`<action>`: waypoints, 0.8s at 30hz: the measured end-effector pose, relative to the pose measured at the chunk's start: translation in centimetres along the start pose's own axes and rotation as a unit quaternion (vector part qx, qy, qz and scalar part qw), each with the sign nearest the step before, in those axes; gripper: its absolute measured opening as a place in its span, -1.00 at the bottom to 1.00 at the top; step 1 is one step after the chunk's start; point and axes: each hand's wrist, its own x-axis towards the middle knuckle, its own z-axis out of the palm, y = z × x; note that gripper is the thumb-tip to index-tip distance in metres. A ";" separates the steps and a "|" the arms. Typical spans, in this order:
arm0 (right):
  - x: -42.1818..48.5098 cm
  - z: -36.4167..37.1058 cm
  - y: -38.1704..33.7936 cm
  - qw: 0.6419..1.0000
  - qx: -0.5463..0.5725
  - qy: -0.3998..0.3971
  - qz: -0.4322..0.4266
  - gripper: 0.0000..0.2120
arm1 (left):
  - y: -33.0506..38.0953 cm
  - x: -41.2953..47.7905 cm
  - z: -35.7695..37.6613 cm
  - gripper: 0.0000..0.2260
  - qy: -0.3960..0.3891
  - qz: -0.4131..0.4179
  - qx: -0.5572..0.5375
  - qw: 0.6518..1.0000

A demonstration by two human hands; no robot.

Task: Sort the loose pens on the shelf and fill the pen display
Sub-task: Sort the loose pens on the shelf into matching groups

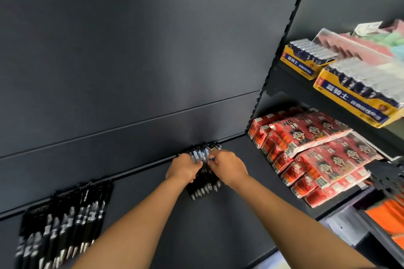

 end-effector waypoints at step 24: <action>-8.1 3.7 -20.9 0.917 -0.063 0.004 -0.394 -0.72 | -17.4 -20.4 -12.9 -0.86 0.318 -0.096 0.152 0.931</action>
